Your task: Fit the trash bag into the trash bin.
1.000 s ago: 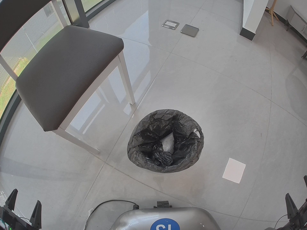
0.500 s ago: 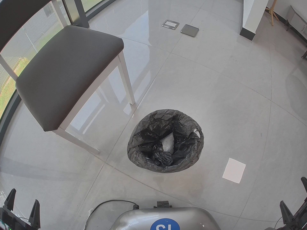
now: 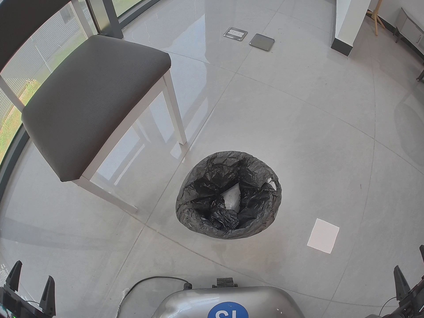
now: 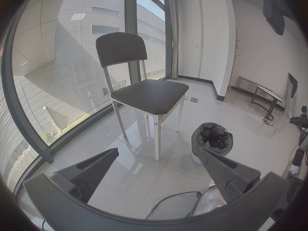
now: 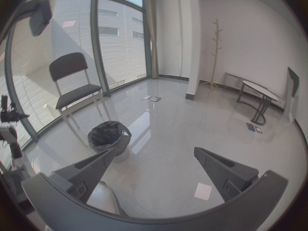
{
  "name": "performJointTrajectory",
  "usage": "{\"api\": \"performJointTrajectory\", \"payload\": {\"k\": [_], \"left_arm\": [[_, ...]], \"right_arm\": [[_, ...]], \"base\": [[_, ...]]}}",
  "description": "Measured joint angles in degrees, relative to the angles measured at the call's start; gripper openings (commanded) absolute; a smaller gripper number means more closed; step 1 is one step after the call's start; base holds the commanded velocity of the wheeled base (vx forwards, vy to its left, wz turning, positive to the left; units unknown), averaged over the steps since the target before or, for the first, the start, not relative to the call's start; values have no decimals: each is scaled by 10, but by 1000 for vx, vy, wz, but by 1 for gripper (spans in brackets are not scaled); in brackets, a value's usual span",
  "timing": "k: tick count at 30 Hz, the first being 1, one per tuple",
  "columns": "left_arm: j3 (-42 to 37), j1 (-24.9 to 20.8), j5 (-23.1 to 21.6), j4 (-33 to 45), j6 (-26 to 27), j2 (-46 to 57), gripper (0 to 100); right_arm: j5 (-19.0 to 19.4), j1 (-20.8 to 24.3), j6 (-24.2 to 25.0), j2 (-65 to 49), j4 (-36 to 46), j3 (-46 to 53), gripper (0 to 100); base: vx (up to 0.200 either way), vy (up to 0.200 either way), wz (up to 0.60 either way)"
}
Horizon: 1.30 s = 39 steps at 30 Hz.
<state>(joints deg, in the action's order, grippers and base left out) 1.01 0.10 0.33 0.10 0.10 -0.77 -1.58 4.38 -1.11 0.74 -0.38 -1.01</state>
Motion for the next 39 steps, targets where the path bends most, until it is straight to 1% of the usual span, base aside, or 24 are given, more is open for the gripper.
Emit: {"api": "performJointTrajectory", "payload": {"k": [3,6,10,14,17,30,39], "left_arm": [[0,0,0,0,0,0,100],[0,0,0,0,0,0,100],[0,0,0,0,0,0,100],[0,0,0,0,0,0,100],[0,0,0,0,0,0,100],[0,0,0,0,0,0,100],[0,0,0,0,0,-1,100]], "right_arm": [[21,0,-22,0,4,0,100],[25,0,-11,0,5,0,100],[27,0,-18,0,5,0,100],[20,0,7,1,5,0,100],[8,0,15,1,5,0,100],[13,0,11,1,5,0,100],[7,0,11,1,5,0,100]], "base": [[0,0,0],[0,0,0],[0,0,0],[0,0,0],[0,0,0],[0,0,0],[0,0,0]]}}
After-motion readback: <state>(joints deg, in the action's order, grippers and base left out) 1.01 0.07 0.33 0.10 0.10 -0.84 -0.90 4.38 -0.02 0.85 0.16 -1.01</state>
